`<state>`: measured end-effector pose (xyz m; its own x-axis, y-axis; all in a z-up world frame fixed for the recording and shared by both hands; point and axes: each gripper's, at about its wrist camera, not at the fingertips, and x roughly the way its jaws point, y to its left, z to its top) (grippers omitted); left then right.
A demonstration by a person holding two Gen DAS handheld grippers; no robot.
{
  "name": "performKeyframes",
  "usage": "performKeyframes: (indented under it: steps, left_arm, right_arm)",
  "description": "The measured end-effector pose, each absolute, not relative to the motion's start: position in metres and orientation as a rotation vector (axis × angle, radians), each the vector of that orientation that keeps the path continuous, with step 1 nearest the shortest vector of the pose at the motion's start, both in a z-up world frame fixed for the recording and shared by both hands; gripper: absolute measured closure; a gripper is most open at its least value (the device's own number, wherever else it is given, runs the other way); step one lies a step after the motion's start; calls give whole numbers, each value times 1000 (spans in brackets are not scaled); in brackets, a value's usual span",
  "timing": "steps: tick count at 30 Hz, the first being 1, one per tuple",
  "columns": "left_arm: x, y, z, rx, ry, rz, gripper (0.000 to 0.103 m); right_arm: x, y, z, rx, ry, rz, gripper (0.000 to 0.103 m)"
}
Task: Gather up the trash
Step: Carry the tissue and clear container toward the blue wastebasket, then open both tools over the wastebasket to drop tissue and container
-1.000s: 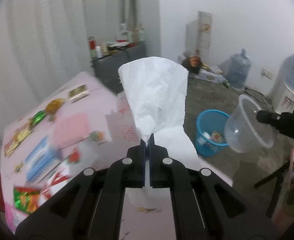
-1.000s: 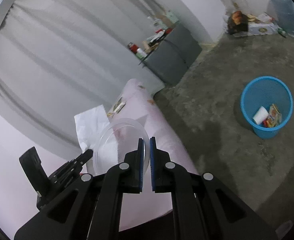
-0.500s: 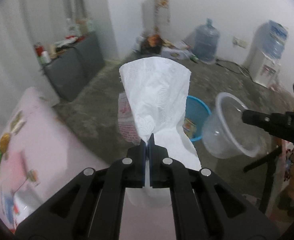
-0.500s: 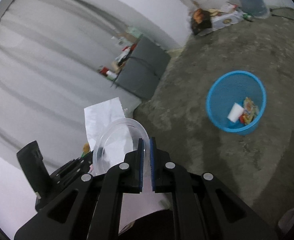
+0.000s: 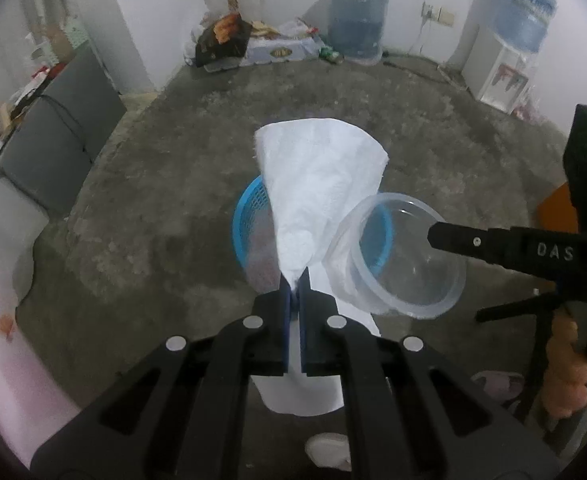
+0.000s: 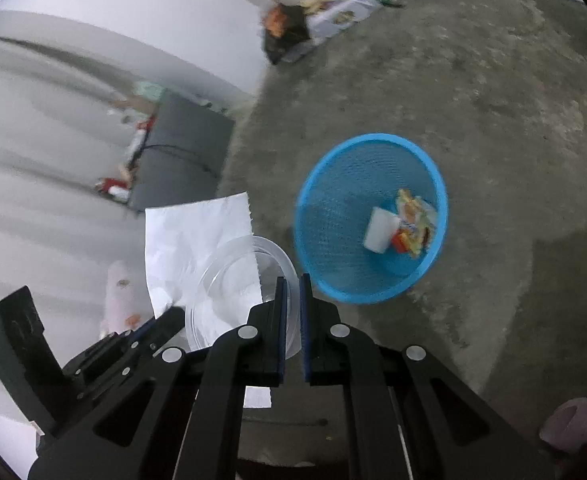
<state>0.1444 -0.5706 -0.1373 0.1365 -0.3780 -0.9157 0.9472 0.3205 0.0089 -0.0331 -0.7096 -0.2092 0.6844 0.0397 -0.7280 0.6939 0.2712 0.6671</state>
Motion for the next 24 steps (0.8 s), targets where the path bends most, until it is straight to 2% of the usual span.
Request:
performKeyframes:
  steps: [5, 6, 7, 9, 12, 17, 24]
  left_arm:
    - [159, -614, -176, 736, 1016, -1095, 99]
    - [159, -623, -183, 735, 1014, -1090, 89]
    - [160, -629, -188, 730, 1019, -1077, 64]
    - [167, -636, -198, 716, 1029, -1039, 40]
    - [170, -642, -201, 732, 1001, -1000, 36]
    - [175, -630, -170, 629, 980, -1040, 34]
    - [165, -595, -106, 573, 890, -1074, 34]
  right_arm:
    - [-14, -744, -242, 1271, 751, -554, 96]
    - [-11, -749, -250, 1278, 755, -563, 96]
    - [-8, -755, -258, 1286, 761, -587, 95]
    - [-3, -763, -278, 1311, 775, -621, 92]
    - [-1, -771, -312, 1365, 810, -663, 67]
    - [-14, -762, -326, 1371, 802, -671, 62]
    - [-46, -754, -297, 1368, 698, -647, 60]
